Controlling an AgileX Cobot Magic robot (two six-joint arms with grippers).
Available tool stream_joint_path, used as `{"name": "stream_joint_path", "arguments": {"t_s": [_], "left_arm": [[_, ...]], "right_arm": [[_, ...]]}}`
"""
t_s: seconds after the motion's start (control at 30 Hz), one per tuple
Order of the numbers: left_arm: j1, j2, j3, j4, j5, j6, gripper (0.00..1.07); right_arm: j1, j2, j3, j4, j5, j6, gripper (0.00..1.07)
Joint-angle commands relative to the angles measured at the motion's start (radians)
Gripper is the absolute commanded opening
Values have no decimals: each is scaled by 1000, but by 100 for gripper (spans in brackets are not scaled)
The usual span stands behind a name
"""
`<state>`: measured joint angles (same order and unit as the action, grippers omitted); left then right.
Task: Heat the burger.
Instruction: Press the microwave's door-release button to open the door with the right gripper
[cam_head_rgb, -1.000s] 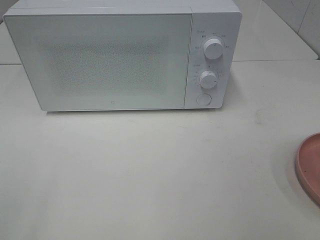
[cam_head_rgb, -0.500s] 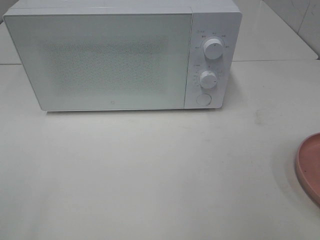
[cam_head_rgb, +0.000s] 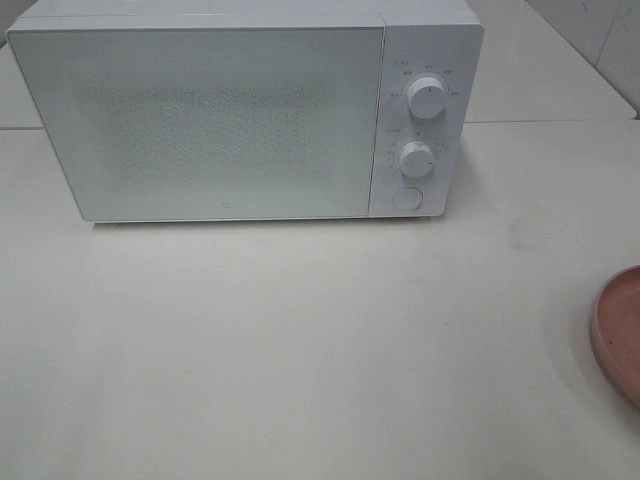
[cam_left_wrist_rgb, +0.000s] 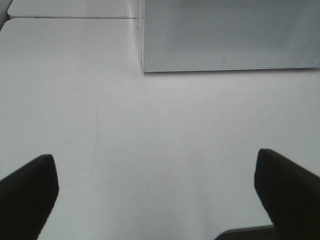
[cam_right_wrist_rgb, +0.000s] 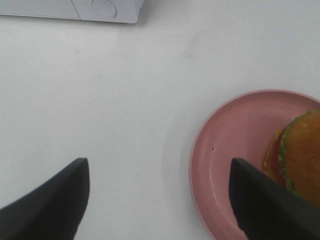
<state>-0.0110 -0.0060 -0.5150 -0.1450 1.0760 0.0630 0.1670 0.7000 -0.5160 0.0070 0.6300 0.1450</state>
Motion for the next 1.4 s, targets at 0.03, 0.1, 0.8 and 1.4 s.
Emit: {"name": "stream_joint_path", "arguments": {"t_s": [0.03,0.1,0.8,1.4], "left_arm": [[4,0,-1,-7,-4,-5,100],[4,0,-1,-7,-4,-5,100],[4,0,-1,-7,-4,-5,100],[4,0,-1,-7,-4,-5,100]], "right_arm": [[-9,53,-5,-1,-74,2,75],[-9,115,-5,-1,-153,2,75],[-7,513,-5,-1,-756,2,75],[287,846,-5,541,-1277,-438,75]]}}
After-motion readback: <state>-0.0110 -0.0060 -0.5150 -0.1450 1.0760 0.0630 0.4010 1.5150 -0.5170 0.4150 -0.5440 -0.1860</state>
